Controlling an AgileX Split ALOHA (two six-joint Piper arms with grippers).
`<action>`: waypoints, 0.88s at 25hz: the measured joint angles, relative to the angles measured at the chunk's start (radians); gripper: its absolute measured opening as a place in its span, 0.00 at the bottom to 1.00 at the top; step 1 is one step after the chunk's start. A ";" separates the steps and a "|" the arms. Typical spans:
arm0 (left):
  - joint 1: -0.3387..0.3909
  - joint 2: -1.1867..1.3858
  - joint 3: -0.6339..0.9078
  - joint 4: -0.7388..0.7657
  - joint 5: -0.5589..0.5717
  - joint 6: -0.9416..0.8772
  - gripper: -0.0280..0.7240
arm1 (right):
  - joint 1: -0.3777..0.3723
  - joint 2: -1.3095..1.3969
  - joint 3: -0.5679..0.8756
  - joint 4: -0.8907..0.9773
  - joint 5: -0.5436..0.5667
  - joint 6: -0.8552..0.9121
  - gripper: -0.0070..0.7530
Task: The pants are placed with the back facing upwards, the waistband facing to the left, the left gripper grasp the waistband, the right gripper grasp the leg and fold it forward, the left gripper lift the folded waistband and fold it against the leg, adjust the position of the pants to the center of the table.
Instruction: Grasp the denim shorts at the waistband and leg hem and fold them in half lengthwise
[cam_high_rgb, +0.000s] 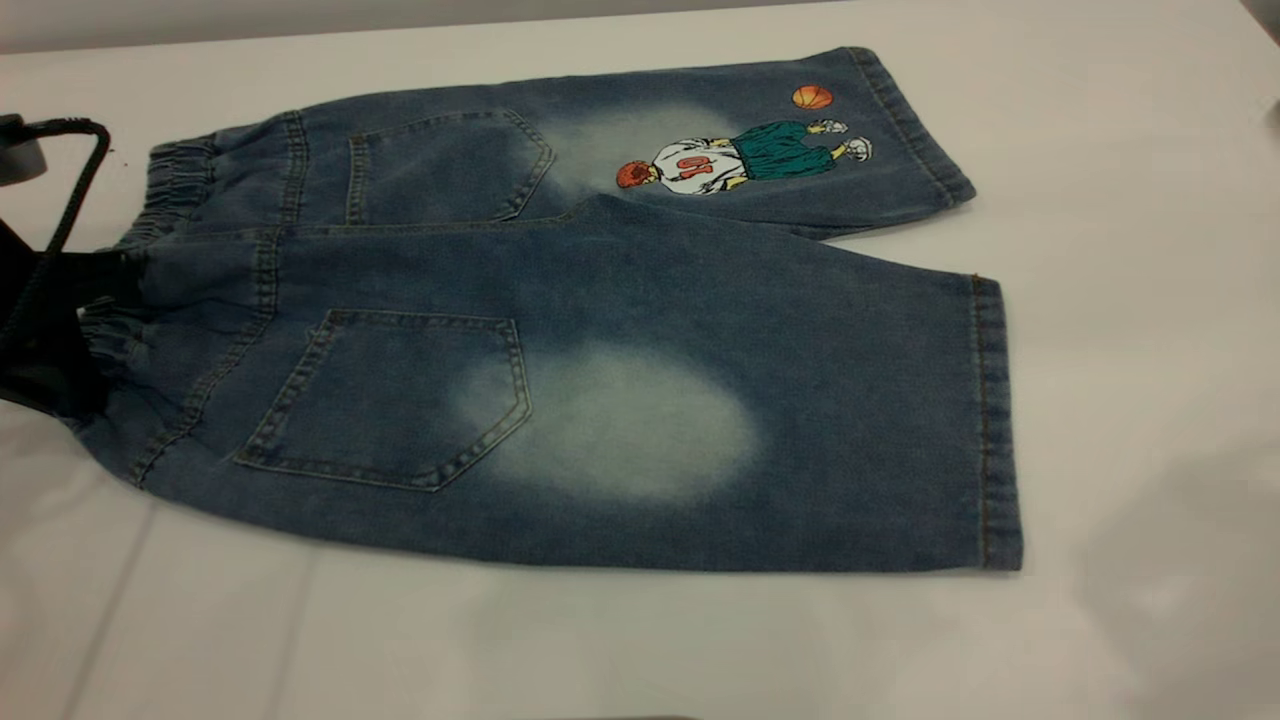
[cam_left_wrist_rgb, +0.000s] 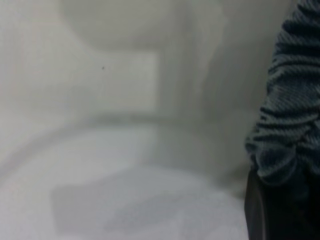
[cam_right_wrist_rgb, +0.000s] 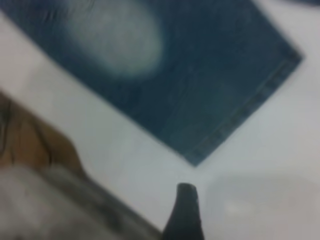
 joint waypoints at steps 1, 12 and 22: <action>0.000 0.002 -0.010 0.001 0.013 0.001 0.13 | 0.032 0.047 -0.001 -0.002 -0.003 -0.006 0.73; 0.000 0.015 -0.070 0.013 0.114 0.013 0.13 | 0.298 0.484 -0.006 -0.012 -0.262 -0.004 0.73; 0.000 0.022 -0.108 0.013 0.151 0.014 0.13 | 0.306 0.738 -0.014 -0.037 -0.497 -0.003 0.73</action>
